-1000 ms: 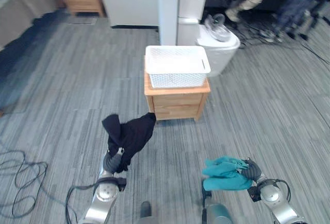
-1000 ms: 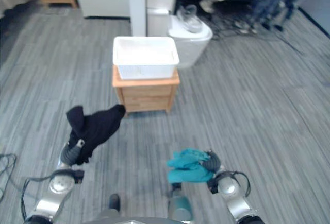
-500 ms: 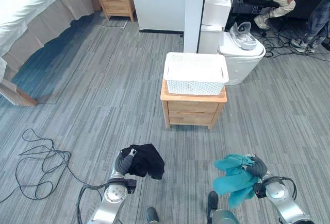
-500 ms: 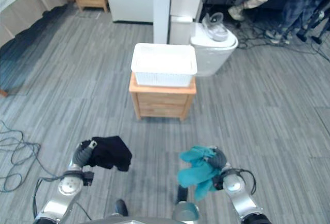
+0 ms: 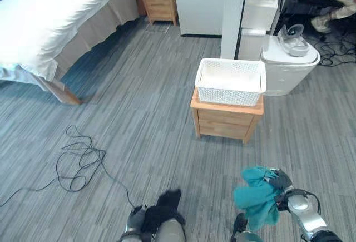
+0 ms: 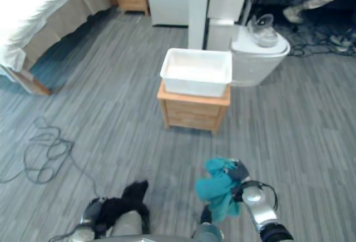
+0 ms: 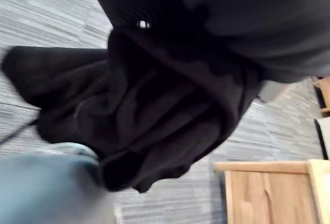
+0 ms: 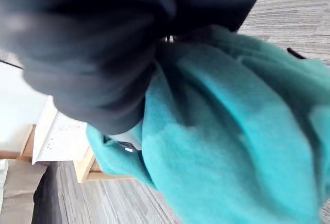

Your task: Tidy up the quilt and then pick up the clothes from the bed and put them into the laundry hamper.

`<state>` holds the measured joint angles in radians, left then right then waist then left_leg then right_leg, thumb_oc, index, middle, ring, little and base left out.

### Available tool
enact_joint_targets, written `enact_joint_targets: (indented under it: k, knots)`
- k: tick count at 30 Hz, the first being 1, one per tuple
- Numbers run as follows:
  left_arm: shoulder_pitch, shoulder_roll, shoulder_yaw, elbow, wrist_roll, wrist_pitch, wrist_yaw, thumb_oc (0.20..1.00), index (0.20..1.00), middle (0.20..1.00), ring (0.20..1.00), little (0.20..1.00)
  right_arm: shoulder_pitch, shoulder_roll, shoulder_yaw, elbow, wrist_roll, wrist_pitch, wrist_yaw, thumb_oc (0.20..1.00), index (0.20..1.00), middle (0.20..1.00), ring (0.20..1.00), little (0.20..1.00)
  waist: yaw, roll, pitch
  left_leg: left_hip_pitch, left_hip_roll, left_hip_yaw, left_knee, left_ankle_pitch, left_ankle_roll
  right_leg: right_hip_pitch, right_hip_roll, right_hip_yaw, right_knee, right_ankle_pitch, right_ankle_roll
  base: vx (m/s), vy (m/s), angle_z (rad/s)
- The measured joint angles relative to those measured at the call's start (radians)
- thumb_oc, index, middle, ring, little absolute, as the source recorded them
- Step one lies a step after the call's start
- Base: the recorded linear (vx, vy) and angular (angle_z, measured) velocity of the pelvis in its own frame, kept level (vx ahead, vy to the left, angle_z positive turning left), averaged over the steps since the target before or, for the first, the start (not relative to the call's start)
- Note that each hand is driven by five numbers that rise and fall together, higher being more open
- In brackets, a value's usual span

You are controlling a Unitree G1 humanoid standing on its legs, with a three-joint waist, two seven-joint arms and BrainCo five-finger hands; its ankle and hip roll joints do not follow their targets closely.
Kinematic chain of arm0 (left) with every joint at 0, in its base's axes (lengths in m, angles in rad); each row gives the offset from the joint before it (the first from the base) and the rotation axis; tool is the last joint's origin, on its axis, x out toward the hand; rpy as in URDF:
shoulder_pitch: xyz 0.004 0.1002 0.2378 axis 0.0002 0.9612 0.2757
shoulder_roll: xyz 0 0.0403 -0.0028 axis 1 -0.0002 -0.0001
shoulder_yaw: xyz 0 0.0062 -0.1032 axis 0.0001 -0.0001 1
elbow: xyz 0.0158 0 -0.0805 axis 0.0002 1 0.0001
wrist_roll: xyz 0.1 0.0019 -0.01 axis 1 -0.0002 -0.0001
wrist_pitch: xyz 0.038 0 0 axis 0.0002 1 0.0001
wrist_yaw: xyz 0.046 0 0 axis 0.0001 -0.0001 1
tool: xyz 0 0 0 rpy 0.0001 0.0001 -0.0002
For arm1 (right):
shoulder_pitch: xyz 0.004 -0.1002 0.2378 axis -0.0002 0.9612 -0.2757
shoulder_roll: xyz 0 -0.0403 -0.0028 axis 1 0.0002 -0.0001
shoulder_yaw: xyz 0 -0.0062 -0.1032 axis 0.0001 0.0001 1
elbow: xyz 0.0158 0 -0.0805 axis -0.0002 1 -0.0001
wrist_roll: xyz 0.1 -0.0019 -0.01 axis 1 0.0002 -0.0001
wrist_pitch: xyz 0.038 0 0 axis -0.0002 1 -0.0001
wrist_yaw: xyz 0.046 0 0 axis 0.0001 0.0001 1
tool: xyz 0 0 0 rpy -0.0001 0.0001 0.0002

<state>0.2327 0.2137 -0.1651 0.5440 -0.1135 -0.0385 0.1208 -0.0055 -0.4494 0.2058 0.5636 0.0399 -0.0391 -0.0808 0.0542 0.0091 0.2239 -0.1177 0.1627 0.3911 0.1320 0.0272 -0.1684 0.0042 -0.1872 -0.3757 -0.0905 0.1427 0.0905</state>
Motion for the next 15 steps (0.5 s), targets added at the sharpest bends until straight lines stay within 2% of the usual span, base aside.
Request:
enact_joint_targets:
  k: [1,2,3,4,5,6,7,8,9,10,11,12,13,14,15]
  knots:
    - [-0.007,-0.002,-0.006,-0.011,0.012,-0.002,-0.004,0.2,0.2,0.2,0.2,0.2,0.001,-0.003,0.002,-0.008,0.0,0.0,0.001,0.2,0.2,0.2,0.2,0.2,0.007,0.018,-0.006,0.01,0.001,0.013,-0.058,-0.04,0.001,-0.01,0.023,0.004,0.003,-0.002,0.005,0.26,0.038,-0.27]
    - [-0.012,-0.005,-0.007,-0.015,0.019,-0.004,-0.006,0.2,0.2,0.2,0.2,0.2,-0.003,-0.005,-0.001,-0.013,0.0,-0.002,0.002,0.2,0.2,0.2,0.2,0.2,0.031,0.067,-0.003,0.009,0.039,0.011,-0.091,-0.009,0.057,-0.029,0.07,0.006,0.068,-0.016,-0.001,0.37,0.057,-0.39]
    - [-0.027,0.02,-0.009,-0.026,0.027,-0.004,-0.005,0.2,0.2,0.2,0.2,0.2,-0.001,0.019,0.006,-0.011,0.0,0.0,0.007,0.2,0.2,0.2,0.2,0.2,0.054,0.043,0.004,0.001,0.061,0.018,-0.086,-0.005,0.06,-0.098,0.066,0.023,0.281,-0.115,-0.016,0.37,0.079,-0.17]
    - [-0.027,0.038,-0.012,-0.038,0.037,-0.004,-0.004,0.2,0.2,0.2,0.2,0.2,0.005,0.027,0.01,-0.012,0.0,0.0,0.011,0.2,0.2,0.2,0.2,0.2,0.055,0.031,0.004,0.004,0.061,0.016,-0.085,-0.004,0.057,-0.112,0.061,0.022,0.361,-0.175,-0.017,0.39,0.088,0.16]
    - [-0.022,0.08,-0.027,-0.056,0.052,-0.006,-0.006,0.2,0.2,0.2,0.2,0.2,0.015,0.045,0.01,-0.015,0.0,-0.001,0.018,0.2,0.2,0.2,0.2,0.2,0.061,-0.019,0.003,0.017,0.047,0.015,-0.087,0.006,0.043,-0.081,0.047,0.024,0.395,-0.254,-0.01,0.44,0.113,0.4]
    - [-0.023,0.096,-0.022,-0.048,0.053,0.002,-0.003,0.2,0.2,0.2,0.2,0.2,0.011,0.059,0.007,-0.014,0.0,-0.003,0.019,0.2,0.2,0.2,0.2,0.2,0.06,-0.044,0.011,0.013,0.072,0.029,-0.029,0.006,0.042,-0.023,0.055,0.02,0.346,-0.3,-0.018,0.48,0.102,0.36]
    - [-0.012,0.095,-0.024,-0.046,0.054,0.005,-0.007,0.2,0.2,0.2,0.2,0.2,0.011,0.06,0.01,-0.029,0.0,-0.007,0.02,0.2,0.2,0.2,0.2,0.2,0.061,-0.051,0.01,-0.004,0.105,0.063,0.02,0.004,0.021,0.035,0.075,0.031,0.257,-0.303,-0.023,0.49,0.076,0.07]
    - [-0.011,0.095,-0.023,-0.055,0.057,0.005,-0.01,0.2,0.2,0.2,0.2,0.2,0.007,0.058,0.016,-0.047,-0.001,-0.008,0.022,0.2,0.2,0.2,0.2,0.2,0.064,-0.06,0.009,-0.002,0.121,0.084,-0.006,0.01,0.017,0.095,0.081,0.055,0.147,-0.293,-0.024,0.57,0.08,-0.04]
    - [-0.007,0.096,-0.022,-0.076,0.058,0.005,-0.011,0.2,0.2,0.2,0.2,0.2,0.009,0.054,0.016,-0.063,-0.002,-0.008,0.022,0.2,0.2,0.2,0.2,0.2,0.059,-0.069,0.006,0.002,0.122,0.092,-0.048,0.02,0.022,0.136,0.08,0.072,0.074,-0.242,-0.023,0.53,0.094,-0.1]
    - [-0.004,0.097,-0.026,-0.111,0.061,0.007,-0.01,0.2,0.2,0.2,0.2,0.2,0.021,0.049,0.01,-0.089,-0.003,-0.009,0.022,0.2,0.2,0.2,0.2,0.2,0.048,-0.078,0.008,0.027,0.117,0.091,-0.081,0.026,0.026,0.16,0.075,0.094,0.04,-0.192,0.005,0.49,0.129,-0.32]
    - [0.001,0.104,-0.03,-0.149,0.085,0.012,-0.011,0.2,0.2,0.2,0.2,0.2,0.034,0.063,0.014,-0.099,-0.004,-0.01,0.021,0.2,0.2,0.2,0.2,0.2,0.065,-0.084,0.007,0.074,0.084,0.098,-0.08,0.013,0.043,0.143,0.018,0.113,0.146,-0.203,0.066,0.42,0.173,-0.64]
    - [-0.001,0.119,-0.035,-0.17,0.093,0.015,-0.012,0.2,0.2,0.2,0.2,0.2,0.029,0.065,0.036,-0.12,-0.013,-0.009,0.023,0.2,0.2,0.2,0.2,0.2,0.059,-0.079,0.011,0.095,0.086,0.121,-0.084,0.019,0.063,0.062,-0.013,0.122,0.351,-0.219,0.11,0.43,0.172,-0.54]
    - [-0.027,0.166,-0.037,-0.191,0.097,0.015,-0.009,0.2,0.2,0.2,0.2,0.2,0.065,0.074,0.057,-0.184,-0.036,-0.011,0.024,0.2,0.2,0.2,0.2,0.2,0.014,-0.085,0.012,0.142,0.064,0.117,-0.093,-0.008,0.101,-0.058,-0.074,0.133,0.634,-0.142,0.156,0.43,0.136,-0.13]
    - [-0.065,0.215,-0.033,-0.198,0.097,0.014,0.002,0.2,0.2,0.2,0.2,0.2,0.074,0.083,0.069,-0.245,-0.04,-0.015,0.026,0.2,0.2,0.2,0.2,0.2,-0.018,-0.086,0.029,0.17,0.034,0.107,-0.114,-0.029,0.124,-0.266,-0.145,0.192,0.956,-0.001,0.169,0.59,-0.002,0.64]
    - [-0.117,0.283,-0.027,-0.217,0.11,0.01,0.009,0.2,0.2,0.2,0.2,0.2,0.075,0.101,0.07,-0.279,-0.04,-0.02,0.027,0.2,0.2,0.2,0.2,0.2,-0.07,-0.09,0.027,0.198,0.006,0.088,-0.156,-0.017,0.127,-0.38,-0.152,0.188,0.875,-0.069,0.12,0.72,-0.121,0.69]
